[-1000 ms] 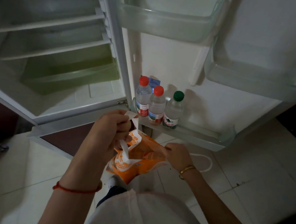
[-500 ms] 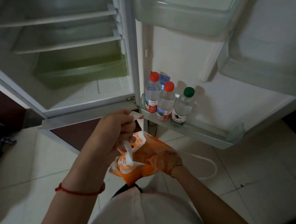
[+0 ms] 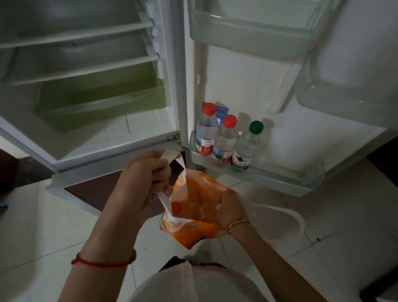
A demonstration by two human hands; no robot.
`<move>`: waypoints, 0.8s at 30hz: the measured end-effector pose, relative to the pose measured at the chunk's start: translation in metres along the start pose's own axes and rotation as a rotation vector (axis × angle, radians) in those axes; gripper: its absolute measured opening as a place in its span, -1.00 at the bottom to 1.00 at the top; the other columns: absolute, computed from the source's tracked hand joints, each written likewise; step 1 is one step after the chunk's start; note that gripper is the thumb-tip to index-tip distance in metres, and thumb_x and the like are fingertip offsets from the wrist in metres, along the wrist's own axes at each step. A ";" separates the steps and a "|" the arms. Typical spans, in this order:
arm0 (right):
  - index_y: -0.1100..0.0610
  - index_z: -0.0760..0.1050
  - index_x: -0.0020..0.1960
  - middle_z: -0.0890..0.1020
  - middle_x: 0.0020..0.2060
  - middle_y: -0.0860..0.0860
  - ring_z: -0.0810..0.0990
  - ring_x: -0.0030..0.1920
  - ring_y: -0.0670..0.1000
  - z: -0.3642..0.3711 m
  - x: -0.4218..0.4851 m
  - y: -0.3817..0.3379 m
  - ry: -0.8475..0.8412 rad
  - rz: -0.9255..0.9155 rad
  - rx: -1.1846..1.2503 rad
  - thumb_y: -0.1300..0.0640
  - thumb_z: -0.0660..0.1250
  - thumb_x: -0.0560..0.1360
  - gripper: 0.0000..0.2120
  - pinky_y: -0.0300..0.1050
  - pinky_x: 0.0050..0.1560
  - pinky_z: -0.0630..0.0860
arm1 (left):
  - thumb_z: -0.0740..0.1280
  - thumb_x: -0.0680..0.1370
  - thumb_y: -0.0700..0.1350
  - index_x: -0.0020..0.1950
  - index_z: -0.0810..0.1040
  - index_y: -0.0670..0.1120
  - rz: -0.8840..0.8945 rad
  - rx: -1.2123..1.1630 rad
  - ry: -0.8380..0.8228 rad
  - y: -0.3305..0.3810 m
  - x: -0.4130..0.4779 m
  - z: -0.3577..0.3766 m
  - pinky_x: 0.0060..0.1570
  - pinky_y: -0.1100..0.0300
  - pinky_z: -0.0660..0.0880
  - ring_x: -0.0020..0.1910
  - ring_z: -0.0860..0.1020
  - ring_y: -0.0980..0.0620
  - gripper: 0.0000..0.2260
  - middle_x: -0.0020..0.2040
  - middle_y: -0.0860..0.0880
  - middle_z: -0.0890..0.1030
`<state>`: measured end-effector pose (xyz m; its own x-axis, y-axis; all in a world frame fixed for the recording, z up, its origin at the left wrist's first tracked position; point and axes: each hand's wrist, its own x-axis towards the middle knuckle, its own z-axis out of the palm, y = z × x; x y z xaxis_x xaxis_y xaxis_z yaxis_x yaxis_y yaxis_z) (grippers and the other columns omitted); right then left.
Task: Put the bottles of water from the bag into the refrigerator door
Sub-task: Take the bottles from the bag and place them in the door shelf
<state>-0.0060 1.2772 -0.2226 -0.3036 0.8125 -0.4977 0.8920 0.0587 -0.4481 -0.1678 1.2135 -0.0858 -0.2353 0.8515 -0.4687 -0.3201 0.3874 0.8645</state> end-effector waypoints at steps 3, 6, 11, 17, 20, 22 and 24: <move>0.19 0.43 0.22 0.51 0.13 0.10 0.54 0.18 0.09 0.013 0.011 0.011 0.177 0.052 0.010 0.06 0.30 0.46 -0.63 -0.12 0.14 0.43 | 0.02 0.61 -0.29 -0.07 0.50 -0.16 -0.013 0.004 -0.047 0.002 0.006 0.000 -0.49 0.28 0.33 -0.69 0.17 0.20 -0.74 -0.61 0.11 0.25; 0.12 0.46 0.04 0.48 0.02 0.06 0.53 0.07 0.08 -0.001 0.007 0.013 0.305 0.062 0.116 0.10 0.44 0.38 -0.71 -0.29 -0.12 0.39 | 0.04 0.60 -0.30 -0.10 0.48 -0.15 -0.040 0.006 -0.056 -0.002 0.012 0.008 -0.45 0.24 0.31 -0.70 0.17 0.19 -0.75 -0.61 0.10 0.24; 0.05 0.41 -0.19 0.49 -0.20 0.00 0.45 -0.22 -0.02 -0.035 -0.021 0.024 0.644 0.051 0.298 0.10 0.48 0.33 -0.76 -0.36 -0.34 0.22 | 0.06 0.58 -0.33 -0.04 0.45 -0.20 -0.031 0.002 -0.056 -0.015 0.015 0.032 -0.54 0.31 0.30 -0.69 0.17 0.19 -0.81 -0.60 0.09 0.23; 0.18 0.49 -0.11 0.51 -0.16 0.03 0.47 -0.21 -0.02 -0.074 -0.051 0.035 0.970 -0.019 0.309 0.16 0.48 0.36 -0.79 -0.47 -0.27 0.28 | 0.10 0.58 -0.33 -0.14 0.44 -0.14 -0.058 0.004 -0.058 -0.019 0.021 0.047 -0.64 0.34 0.26 -0.65 0.20 0.16 -0.81 -0.60 0.09 0.25; 0.20 0.49 -0.10 0.46 -0.15 0.00 0.40 -0.21 -0.10 -0.094 -0.064 0.035 1.105 -0.105 0.299 0.15 0.48 0.38 -0.79 -0.58 -0.20 0.29 | 0.10 0.57 -0.34 -0.11 0.47 -0.15 -0.055 0.001 -0.062 -0.020 0.022 0.052 -0.58 0.33 0.29 -0.67 0.20 0.18 -0.81 -0.57 0.08 0.25; 0.19 0.49 -0.09 0.46 -0.12 0.01 0.42 -0.20 -0.11 -0.107 -0.069 0.037 1.167 -0.126 0.300 0.15 0.48 0.39 -0.79 -0.60 -0.19 0.29 | 0.11 0.57 -0.34 -0.15 0.46 -0.14 -0.058 -0.014 -0.061 -0.020 0.022 0.055 -0.61 0.34 0.31 -0.67 0.19 0.19 -0.79 -0.54 0.06 0.25; 0.18 0.50 -0.08 0.47 -0.10 0.00 0.40 -0.21 -0.16 -0.119 -0.068 0.041 1.213 -0.130 0.293 0.12 0.47 0.40 -0.79 -0.60 -0.20 0.29 | 0.10 0.58 -0.34 -0.20 0.44 -0.13 -0.062 -0.026 -0.054 -0.019 0.021 0.060 -0.68 0.41 0.26 -0.70 0.18 0.20 -0.76 -0.54 0.05 0.24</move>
<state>0.0913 1.2935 -0.1189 0.2587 0.8290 0.4959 0.7237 0.1737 -0.6679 -0.1120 1.2455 -0.1010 -0.1651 0.8443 -0.5098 -0.3562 0.4309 0.8291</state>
